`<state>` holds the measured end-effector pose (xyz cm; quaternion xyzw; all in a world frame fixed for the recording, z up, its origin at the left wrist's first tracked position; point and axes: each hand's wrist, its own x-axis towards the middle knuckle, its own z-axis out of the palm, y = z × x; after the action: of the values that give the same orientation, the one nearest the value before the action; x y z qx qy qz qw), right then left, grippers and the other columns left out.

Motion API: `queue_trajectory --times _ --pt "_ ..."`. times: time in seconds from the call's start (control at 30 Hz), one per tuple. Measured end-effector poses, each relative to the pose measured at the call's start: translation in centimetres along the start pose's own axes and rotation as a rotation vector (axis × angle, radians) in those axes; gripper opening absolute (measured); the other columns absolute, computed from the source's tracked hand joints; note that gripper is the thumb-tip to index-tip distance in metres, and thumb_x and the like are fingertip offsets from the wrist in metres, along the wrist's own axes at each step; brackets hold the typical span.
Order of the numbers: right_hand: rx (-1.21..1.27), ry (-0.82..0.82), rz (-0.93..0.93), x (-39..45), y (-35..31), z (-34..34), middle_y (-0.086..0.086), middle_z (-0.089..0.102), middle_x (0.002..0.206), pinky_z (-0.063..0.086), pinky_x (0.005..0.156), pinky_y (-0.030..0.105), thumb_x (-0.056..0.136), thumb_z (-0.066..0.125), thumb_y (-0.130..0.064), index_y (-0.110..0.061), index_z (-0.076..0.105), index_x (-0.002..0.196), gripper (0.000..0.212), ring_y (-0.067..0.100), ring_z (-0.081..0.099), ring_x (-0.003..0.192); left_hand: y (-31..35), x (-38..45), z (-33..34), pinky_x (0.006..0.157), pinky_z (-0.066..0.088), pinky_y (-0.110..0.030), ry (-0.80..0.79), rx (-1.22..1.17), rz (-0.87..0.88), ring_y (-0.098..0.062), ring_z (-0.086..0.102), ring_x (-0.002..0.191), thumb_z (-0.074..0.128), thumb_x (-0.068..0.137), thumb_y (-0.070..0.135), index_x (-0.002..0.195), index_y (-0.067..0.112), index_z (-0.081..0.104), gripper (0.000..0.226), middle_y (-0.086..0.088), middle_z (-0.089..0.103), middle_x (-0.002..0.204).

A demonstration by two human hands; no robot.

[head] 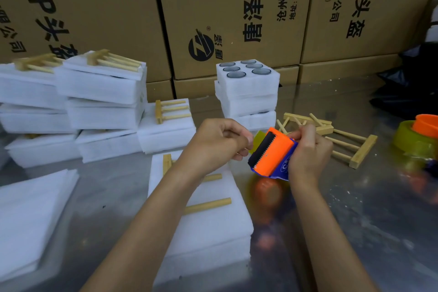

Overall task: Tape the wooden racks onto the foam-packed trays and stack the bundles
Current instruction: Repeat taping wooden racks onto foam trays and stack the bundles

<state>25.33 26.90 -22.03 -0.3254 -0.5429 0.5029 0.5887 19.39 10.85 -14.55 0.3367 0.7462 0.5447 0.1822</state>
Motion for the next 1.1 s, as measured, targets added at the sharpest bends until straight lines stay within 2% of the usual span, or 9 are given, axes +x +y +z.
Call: queue_trajectory --times 0.17,0.3,0.4,0.53,0.73,0.97,1.1 --pt "-0.066 -0.02 0.024 -0.25 0.2 0.17 0.012 0.061 0.054 0.048 0.062 0.042 0.077 0.042 -0.039 -0.008 0.058 0.05 0.044 0.03 0.059 0.06 0.19 -0.13 0.24 0.067 0.058 -0.022 0.011 0.058 0.005 -0.011 0.069 0.067 0.064 0.087 0.002 0.076 0.013 0.074 0.017 -0.006 0.074 0.074" --pt "-0.08 -0.046 0.007 -0.33 0.16 0.23 0.003 0.062 0.051 0.046 0.062 0.036 0.08 0.043 -0.037 -0.015 0.058 0.045 0.044 0.021 0.059 0.056 0.31 -0.18 0.06 0.069 0.059 -0.025 0.008 0.062 0.006 -0.01 0.066 0.065 0.072 0.082 0.005 0.081 0.009 0.074 0.005 -0.002 0.071 0.069" --pt "-0.053 -0.062 0.01 -0.43 0.09 0.31 0.003 0.061 0.05 0.044 0.061 0.033 0.081 0.043 -0.035 -0.017 0.058 0.044 0.044 0.016 0.057 0.053 0.36 -0.14 -0.1 0.068 0.059 -0.026 0.019 0.07 0.009 -0.011 0.065 0.065 0.073 0.082 0.006 0.083 0.006 0.074 0.002 -0.002 0.07 0.066" --pt "-0.006 -0.087 0.033 -0.48 -0.02 0.37 0.001 0.059 0.047 0.043 0.06 0.033 0.081 0.043 -0.035 -0.024 0.061 0.045 0.042 0.015 0.055 0.052 0.45 -0.12 -0.09 0.069 0.059 -0.028 0.038 0.073 0.019 -0.013 0.066 0.066 0.072 0.085 0.007 0.081 0.008 0.074 0.005 -0.007 0.071 0.07" --pt "0.014 -0.115 0.042 -0.61 -0.02 0.32 -0.003 0.059 0.047 0.043 0.059 0.03 0.083 0.043 -0.036 -0.025 0.061 0.044 0.044 0.009 0.055 0.05 0.42 0.05 -0.33 0.067 0.059 -0.026 0.024 0.073 0.024 -0.012 0.066 0.065 0.074 0.081 0.004 0.078 0.011 0.074 0.008 -0.002 0.07 0.065" --pt "0.006 -0.131 0.038 -0.77 0.25 0.38 -0.005 0.06 0.049 0.042 0.058 0.029 0.083 0.041 -0.042 -0.031 0.064 0.047 0.043 0.004 0.055 0.048 0.27 -0.02 -0.1 0.064 0.058 -0.027 0.072 0.053 0.054 -0.008 0.065 0.058 0.078 0.082 0.013 0.073 0.014 0.073 0.011 0.001 0.069 0.059" --pt "-0.032 -0.1 -0.028 -0.61 0.63 0.56 -0.005 0.059 0.048 0.044 0.06 0.034 0.08 0.037 -0.041 -0.03 0.065 0.05 0.043 0.013 0.055 0.053 0.31 -0.14 0.47 0.067 0.058 -0.032 0.11 0.063 0.094 -0.01 0.065 0.06 0.077 0.082 0.011 0.065 0.022 0.07 0.022 0.004 0.067 0.058"
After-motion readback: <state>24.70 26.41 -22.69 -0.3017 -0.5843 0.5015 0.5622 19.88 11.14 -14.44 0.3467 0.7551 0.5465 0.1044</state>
